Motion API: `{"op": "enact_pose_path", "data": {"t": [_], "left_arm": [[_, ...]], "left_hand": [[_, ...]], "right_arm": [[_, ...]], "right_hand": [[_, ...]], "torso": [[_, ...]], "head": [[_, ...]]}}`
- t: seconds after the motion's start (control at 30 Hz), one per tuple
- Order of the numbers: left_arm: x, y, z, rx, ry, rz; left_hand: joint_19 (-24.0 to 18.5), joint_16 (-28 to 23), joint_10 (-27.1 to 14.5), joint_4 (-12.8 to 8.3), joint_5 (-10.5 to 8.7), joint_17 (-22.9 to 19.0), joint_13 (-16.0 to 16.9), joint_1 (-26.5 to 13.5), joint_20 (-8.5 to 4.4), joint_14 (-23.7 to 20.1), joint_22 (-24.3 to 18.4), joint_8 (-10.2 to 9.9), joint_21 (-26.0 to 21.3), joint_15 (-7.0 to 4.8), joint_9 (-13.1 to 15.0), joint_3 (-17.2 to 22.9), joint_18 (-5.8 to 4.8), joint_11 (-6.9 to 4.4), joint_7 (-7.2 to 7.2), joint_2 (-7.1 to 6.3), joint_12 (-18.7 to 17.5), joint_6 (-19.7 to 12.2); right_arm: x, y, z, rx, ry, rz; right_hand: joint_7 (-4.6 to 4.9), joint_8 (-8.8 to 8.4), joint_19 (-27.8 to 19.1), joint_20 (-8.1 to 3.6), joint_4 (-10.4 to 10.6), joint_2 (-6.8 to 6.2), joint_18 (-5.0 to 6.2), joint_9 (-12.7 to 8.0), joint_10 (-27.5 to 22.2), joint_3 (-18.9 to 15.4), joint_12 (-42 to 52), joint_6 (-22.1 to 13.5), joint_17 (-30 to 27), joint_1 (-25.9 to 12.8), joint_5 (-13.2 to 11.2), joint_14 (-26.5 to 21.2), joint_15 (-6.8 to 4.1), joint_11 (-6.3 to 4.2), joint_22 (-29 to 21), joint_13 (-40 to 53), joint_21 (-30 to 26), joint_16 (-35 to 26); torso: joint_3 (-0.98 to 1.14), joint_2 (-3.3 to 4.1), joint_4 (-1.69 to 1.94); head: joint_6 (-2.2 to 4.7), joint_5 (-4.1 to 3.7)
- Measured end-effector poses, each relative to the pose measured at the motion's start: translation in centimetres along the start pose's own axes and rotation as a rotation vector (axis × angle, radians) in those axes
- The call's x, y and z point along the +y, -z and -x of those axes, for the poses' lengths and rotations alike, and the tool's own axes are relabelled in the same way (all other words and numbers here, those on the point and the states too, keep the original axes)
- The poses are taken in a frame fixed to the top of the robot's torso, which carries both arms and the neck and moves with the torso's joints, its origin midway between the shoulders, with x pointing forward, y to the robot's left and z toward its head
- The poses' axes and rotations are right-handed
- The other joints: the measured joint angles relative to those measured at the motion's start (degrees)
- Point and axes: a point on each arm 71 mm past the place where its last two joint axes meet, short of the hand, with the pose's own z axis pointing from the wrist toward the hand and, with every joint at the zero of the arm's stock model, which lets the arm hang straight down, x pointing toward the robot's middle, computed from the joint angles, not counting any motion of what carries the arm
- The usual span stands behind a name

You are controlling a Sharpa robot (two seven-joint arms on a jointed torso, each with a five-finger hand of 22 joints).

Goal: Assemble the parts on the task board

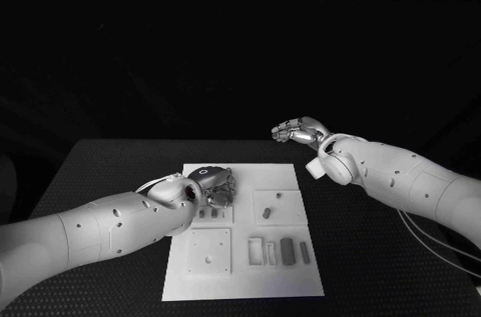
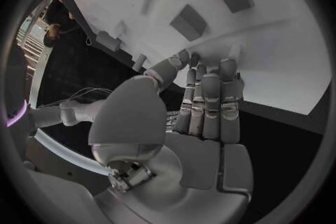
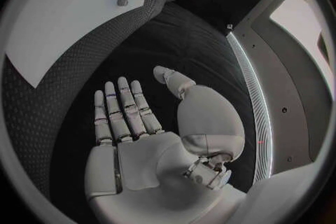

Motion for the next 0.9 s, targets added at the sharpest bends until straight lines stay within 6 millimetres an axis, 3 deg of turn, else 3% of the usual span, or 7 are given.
{"op": "enact_pose_path", "data": {"t": [0.27,0.9], "left_arm": [[0.04,-0.15,-0.05,0.000,-0.005,-0.001],[0.05,-0.62,-0.15,0.003,-0.013,-0.003]], "left_hand": [[0.1,0.2,0.3,0.0,0.00,-0.1,0.1,0.0,-0.10,0.2,0.0,0.0,0.2,-0.19,-0.1,0.3,0.13,-0.02,0.00,0.01,0.0,0.4],[0.8,0.4,2.4,0.0,-0.01,-0.5,0.7,-0.1,-0.41,1.6,0.0,0.8,1.3,-0.39,-0.2,0.9,0.43,-0.40,0.10,1.62,0.0,2.3]], "right_arm": [[0.04,-0.02,-0.07,0.002,-0.001,0.001],[0.11,-0.02,-0.18,0.007,-0.002,0.003]], "right_hand": [[0.00,0.00,0.0,0.00,0.0,0.00,0.00,0.0,0.0,0.0,0.0,0.0,0.0,0.0,0.0,0.0,0.00,0.00,0.0,0.0,0.0,0.0],[0.00,0.00,0.0,0.00,0.0,0.00,0.00,0.0,0.0,0.0,0.0,0.0,0.0,0.0,0.0,0.0,0.00,0.00,0.0,0.0,0.0,0.0]], "torso": [[0.00,0.00,0.02],[0.01,0.03,-0.01]], "head": [[-0.05,-0.05],[-0.26,-0.21]]}}
